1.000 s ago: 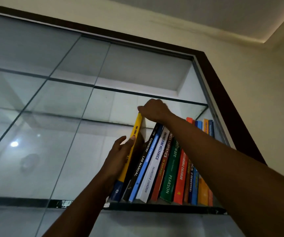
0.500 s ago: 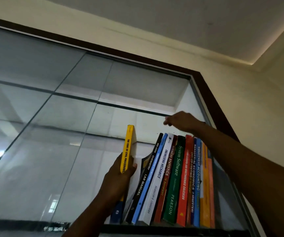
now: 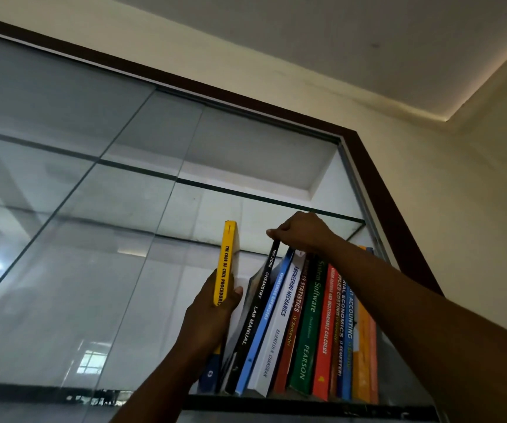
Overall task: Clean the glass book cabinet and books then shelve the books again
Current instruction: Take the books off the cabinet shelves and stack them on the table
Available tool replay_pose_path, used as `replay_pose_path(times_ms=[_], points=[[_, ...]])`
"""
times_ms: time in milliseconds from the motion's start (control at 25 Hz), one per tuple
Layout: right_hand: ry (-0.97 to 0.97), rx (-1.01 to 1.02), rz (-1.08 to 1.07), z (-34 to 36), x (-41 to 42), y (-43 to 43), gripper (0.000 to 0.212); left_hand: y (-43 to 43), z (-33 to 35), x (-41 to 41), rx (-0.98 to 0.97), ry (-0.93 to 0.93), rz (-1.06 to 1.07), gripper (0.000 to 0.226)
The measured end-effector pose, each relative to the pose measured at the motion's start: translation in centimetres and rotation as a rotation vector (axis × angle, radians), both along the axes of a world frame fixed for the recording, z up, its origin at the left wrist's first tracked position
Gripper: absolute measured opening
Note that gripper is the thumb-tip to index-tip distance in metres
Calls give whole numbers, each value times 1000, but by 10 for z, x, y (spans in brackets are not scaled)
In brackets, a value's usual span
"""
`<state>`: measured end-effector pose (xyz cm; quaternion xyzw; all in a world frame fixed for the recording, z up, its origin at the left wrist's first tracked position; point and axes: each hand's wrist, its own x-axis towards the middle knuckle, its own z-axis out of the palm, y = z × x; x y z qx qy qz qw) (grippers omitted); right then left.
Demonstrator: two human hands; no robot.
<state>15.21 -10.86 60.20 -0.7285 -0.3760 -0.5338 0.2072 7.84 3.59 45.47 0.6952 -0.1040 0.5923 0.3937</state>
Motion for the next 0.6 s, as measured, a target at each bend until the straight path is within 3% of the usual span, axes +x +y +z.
replay_pose_path(times_ms=[120, 200, 360, 600], points=[[116, -15, 119, 0, -12, 5, 50, -1, -1, -2, -5, -4, -14, 45], [176, -50, 39, 0, -17, 3, 56, -3, -1, -2, -10, -4, -31, 41], [312, -14, 112, -4, -13, -16, 47, -1, -1, -3, -13, -8, -14, 50], [338, 34, 253, 2, -13, -27, 39, -4, -1, -3, -4, -3, -6, 52]])
